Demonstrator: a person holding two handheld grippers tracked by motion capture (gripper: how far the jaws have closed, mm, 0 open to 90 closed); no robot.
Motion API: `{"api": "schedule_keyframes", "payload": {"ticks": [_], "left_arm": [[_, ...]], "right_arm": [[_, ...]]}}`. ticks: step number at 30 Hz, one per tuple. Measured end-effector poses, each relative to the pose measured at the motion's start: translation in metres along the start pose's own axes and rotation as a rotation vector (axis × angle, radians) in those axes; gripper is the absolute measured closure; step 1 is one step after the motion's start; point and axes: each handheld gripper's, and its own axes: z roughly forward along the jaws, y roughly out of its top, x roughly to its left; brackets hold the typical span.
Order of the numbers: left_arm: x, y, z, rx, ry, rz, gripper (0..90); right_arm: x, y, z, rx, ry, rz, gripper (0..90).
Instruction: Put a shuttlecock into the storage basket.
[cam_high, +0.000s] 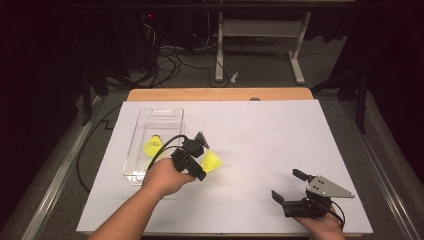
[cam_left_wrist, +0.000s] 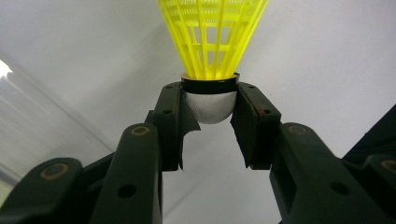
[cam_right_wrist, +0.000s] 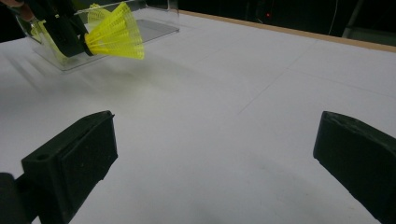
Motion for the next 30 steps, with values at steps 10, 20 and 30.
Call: {"api": "schedule_keyframes", "payload": {"ticks": [10, 20, 30], "left_arm": [[-0.003, 0.003, -0.015, 0.012, -0.002, -0.007, 65.4], [0.007, 0.003, -0.037, 0.0, 0.007, -0.046, 65.4], [0.017, 0.002, -0.062, -0.031, 0.021, -0.077, 65.4]], "right_arm": [[0.001, 0.0, 0.001, 0.003, 0.0, -0.002, 0.0], [0.001, 0.0, 0.001, 0.003, 0.001, -0.001, 0.0], [0.001, 0.0, 0.001, 0.006, 0.002, -0.002, 0.0]]}}
